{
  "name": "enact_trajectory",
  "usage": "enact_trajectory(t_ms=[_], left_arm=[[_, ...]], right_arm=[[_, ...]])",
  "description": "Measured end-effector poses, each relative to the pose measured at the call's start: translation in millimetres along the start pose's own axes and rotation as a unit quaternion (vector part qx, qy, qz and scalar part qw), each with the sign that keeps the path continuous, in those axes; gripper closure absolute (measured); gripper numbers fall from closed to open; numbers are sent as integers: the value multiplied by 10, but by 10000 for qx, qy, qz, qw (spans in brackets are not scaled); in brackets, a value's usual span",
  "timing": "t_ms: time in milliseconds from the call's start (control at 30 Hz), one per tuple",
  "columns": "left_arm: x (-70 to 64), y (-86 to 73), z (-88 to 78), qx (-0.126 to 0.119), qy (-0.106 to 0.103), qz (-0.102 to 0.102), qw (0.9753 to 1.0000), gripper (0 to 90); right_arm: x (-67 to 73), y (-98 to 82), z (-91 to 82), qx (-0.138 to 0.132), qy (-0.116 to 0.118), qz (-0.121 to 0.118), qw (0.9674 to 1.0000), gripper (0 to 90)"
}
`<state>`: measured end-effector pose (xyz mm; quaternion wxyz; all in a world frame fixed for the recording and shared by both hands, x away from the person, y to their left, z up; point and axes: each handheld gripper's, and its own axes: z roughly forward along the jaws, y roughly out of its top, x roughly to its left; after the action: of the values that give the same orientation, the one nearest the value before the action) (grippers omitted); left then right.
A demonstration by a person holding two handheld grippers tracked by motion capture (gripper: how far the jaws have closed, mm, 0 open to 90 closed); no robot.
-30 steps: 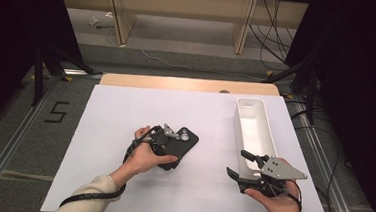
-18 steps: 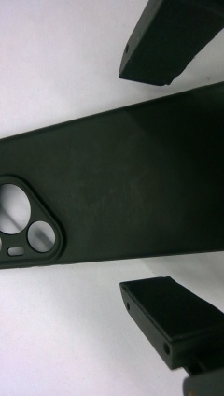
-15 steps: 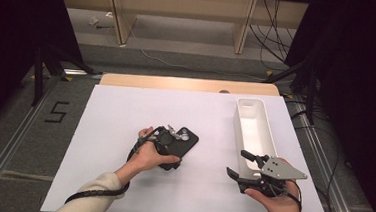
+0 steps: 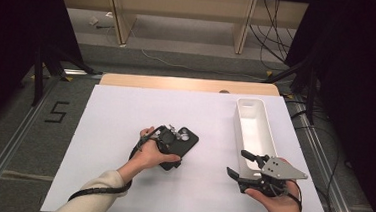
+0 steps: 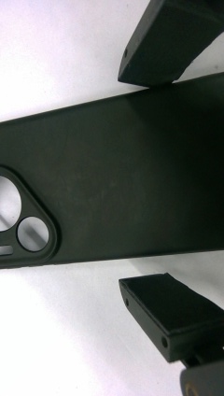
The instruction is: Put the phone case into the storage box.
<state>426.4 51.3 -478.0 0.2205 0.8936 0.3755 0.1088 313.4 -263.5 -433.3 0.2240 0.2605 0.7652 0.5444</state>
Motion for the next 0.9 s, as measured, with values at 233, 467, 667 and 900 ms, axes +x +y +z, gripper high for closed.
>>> enact_trajectory(t_ms=[233, 467, 667, 900], left_arm=[[6, 16, 18, 78, -31, -17, 10000, 28], [20, 31, 27, 134, -105, -42, 9998, 36], [40, 39, 36, 213, -164, -40, 9996, 35], [49, 54, 42, 270, -234, -44, 9994, 44]], right_arm=[[-2, -1, -3, 1, 7, -1, 10000, 276], [-2, -2, -3, 3, 16, 1, 10000, 276], [-4, -2, -4, 7, 19, 9, 10000, 276], [-6, -4, -5, 16, 19, 23, 10000, 276]])
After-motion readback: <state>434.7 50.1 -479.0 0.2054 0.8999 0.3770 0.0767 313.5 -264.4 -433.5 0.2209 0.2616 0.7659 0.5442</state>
